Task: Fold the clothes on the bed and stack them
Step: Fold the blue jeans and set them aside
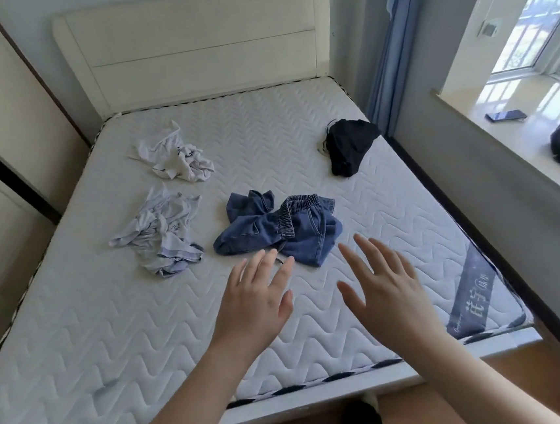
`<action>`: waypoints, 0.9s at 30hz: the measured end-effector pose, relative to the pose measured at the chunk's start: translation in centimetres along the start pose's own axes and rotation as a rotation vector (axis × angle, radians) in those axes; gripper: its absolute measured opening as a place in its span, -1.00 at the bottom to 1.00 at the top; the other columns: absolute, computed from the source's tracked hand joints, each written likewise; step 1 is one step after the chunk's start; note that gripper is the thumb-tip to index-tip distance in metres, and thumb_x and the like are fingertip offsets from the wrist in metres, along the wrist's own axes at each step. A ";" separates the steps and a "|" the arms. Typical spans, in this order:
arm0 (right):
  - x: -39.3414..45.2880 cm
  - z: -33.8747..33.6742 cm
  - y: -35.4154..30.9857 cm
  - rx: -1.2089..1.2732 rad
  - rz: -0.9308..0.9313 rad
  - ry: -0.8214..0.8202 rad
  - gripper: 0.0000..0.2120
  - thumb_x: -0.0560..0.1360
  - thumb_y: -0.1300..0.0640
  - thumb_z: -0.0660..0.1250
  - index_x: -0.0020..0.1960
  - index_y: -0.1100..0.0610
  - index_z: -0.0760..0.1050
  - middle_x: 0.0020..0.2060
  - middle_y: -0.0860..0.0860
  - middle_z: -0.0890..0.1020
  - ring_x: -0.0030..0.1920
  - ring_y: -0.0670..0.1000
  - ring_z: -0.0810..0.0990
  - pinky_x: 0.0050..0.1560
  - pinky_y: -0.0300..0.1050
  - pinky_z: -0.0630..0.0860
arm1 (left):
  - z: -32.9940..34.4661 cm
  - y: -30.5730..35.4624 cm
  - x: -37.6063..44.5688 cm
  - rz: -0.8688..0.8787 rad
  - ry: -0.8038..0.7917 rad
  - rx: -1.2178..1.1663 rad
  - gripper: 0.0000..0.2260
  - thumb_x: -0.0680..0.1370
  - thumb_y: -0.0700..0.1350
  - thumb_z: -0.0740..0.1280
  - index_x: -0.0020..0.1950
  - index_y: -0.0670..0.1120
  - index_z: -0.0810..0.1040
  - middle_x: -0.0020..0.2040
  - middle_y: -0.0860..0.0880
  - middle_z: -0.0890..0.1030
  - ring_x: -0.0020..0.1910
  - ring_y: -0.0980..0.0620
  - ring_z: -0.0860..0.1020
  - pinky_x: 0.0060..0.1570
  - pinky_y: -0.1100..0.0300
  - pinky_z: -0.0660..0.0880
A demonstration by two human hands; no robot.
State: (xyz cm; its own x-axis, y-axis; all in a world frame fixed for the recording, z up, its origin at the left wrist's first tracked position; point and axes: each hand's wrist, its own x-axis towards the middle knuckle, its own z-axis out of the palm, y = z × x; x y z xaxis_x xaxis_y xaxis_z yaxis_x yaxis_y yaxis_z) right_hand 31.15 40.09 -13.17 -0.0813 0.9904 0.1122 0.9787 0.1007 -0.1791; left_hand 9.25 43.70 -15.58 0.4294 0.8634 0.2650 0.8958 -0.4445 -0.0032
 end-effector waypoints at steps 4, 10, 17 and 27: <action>6.2 1.1 4.3 0.019 -0.039 -0.058 -0.41 0.61 -0.20 0.05 0.58 -0.02 0.10 0.56 0.04 0.16 0.55 0.09 0.12 0.52 0.04 0.03 | 2.5 1.0 6.3 -0.040 -0.051 0.016 -0.56 0.53 0.01 0.15 0.35 -0.07 0.54 0.30 -0.16 0.55 0.30 -0.16 0.50 0.29 -0.10 0.44; 15.4 1.8 10.0 0.070 -0.099 -0.094 -0.40 0.61 -0.20 0.02 0.59 -0.02 0.08 0.57 0.03 0.15 0.56 0.09 0.11 0.52 0.04 0.03 | 5.5 1.4 14.6 -0.100 -0.130 0.018 -0.56 0.48 -0.04 0.38 0.35 -0.07 0.55 0.32 -0.15 0.54 0.32 -0.15 0.50 0.29 -0.08 0.44; 23.8 5.7 12.6 0.089 -0.133 -0.134 -0.42 0.62 -0.18 0.09 0.57 0.02 0.17 0.54 0.06 0.22 0.52 0.13 0.19 0.49 0.05 0.11 | 10.1 -0.8 20.3 -0.198 -0.197 0.005 -0.55 0.50 -0.06 0.34 0.39 -0.07 0.50 0.36 -0.17 0.50 0.37 -0.18 0.44 0.31 -0.08 0.42; 33.9 17.7 13.2 0.083 -0.078 -0.177 -0.44 0.60 -0.11 0.22 0.53 0.06 0.26 0.52 0.10 0.27 0.52 0.19 0.19 0.49 0.11 0.08 | 23.3 -6.7 24.2 -0.297 -0.298 -0.076 -0.45 0.48 -0.04 0.39 0.47 -0.03 0.40 0.43 -0.13 0.42 0.42 -0.15 0.39 0.32 -0.05 0.40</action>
State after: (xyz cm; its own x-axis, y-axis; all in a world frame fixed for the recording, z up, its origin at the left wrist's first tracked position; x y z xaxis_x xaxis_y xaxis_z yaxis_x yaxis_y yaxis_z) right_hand 38.01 76.64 -29.09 -0.1953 0.9798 -0.0428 0.9498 0.1781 -0.2571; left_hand 16.33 73.12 -31.61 0.1786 0.9828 -0.0468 0.9793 -0.1730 0.1047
